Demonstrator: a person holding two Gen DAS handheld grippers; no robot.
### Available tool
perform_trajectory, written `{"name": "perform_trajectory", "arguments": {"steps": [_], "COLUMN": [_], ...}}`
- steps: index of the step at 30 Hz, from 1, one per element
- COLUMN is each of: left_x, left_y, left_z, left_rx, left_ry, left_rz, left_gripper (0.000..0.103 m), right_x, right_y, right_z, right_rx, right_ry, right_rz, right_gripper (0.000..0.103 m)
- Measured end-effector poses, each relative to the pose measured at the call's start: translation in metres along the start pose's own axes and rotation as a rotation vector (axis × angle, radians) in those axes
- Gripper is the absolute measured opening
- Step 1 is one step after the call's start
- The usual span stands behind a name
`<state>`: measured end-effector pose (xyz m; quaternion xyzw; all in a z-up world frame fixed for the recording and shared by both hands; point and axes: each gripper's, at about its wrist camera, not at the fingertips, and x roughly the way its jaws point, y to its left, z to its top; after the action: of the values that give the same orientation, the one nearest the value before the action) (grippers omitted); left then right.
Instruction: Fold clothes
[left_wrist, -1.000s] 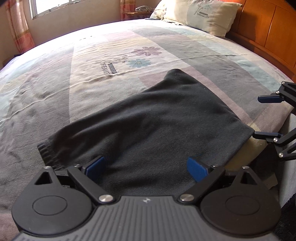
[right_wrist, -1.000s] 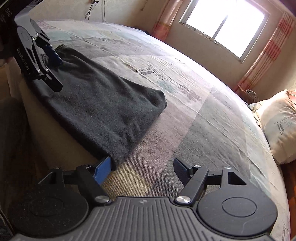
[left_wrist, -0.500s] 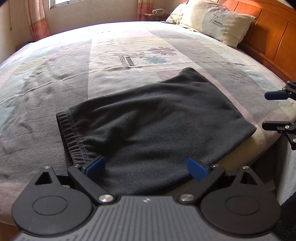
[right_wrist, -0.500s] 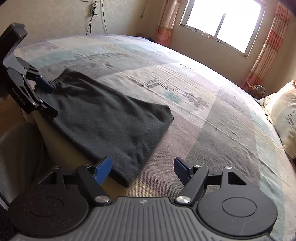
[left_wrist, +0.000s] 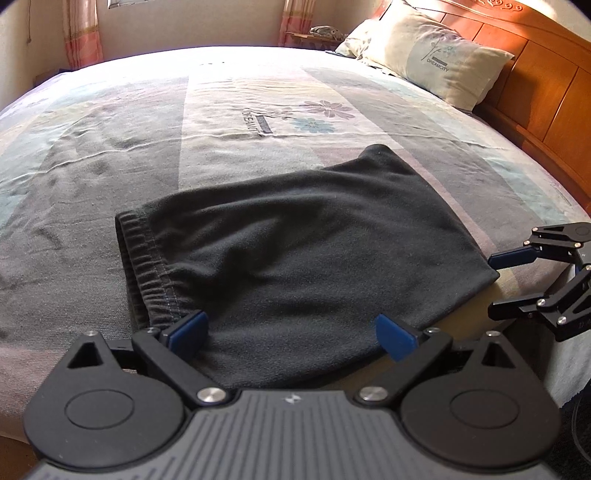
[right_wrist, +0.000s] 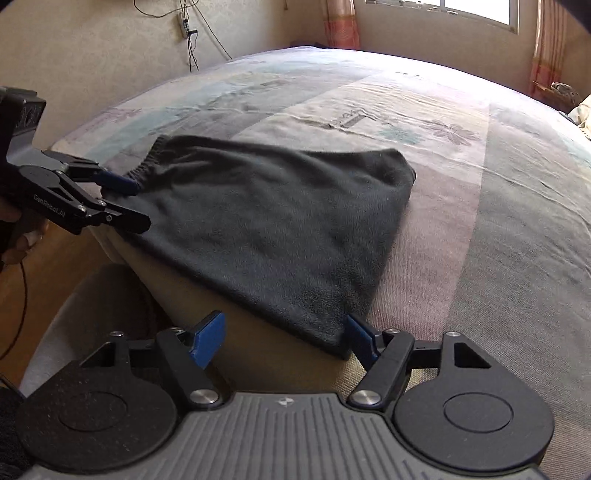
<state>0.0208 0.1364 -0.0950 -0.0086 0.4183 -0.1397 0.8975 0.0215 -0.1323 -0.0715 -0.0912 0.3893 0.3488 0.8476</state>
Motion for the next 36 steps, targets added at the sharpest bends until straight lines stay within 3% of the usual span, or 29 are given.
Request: {"name": "perform_trajectory", "arguments": {"steps": [6,10,12,15,19,21,26,31,36], "left_x": [0.008,0.034,0.048,0.055,0.029,0.024,0.045,0.078,0.054], "left_y": [-0.001,-0.001,0.004,0.021,0.028,0.022,0.001,-0.009,-0.005], "left_z": [0.047,0.066,0.062,0.045,0.041,0.047,0.063,0.05,0.047], "left_rx": [-0.001,-0.015,-0.035,-0.072,-0.117,-0.101,-0.064,-0.04,-0.092], "left_ry": [-0.089,-0.083,-0.044,-0.017,-0.053,-0.085,-0.085,-0.046,-0.036], "left_rz": [-0.076,-0.106,-0.091,-0.045,-0.101,-0.173,-0.314,-0.334,-0.314], "left_gripper": [0.097,0.097,0.097,0.097,0.097,0.097,0.098,0.102,0.102], "right_x": [0.002,0.046,0.068,0.067,0.056,0.056,0.061,0.057,0.063], "right_y": [-0.01,-0.027,-0.038,-0.046,-0.051,-0.053,-0.071,-0.088,-0.099], "right_z": [0.054,0.074,0.071,0.057,0.061,0.067,0.085,0.091,0.108], "right_rx": [-0.039,0.013,0.056,0.064,0.078,0.083,0.167,0.235,0.27], "right_ry": [-0.133,-0.122,-0.057,-0.093,-0.094,-0.105,-0.146,-0.136,-0.149], "right_rz": [0.021,0.002,-0.022,-0.012,-0.01,-0.019,-0.017,0.018,0.117], "right_gripper": [0.076,0.076,0.075,0.074,0.074,0.074,0.074,0.074,0.075]}}
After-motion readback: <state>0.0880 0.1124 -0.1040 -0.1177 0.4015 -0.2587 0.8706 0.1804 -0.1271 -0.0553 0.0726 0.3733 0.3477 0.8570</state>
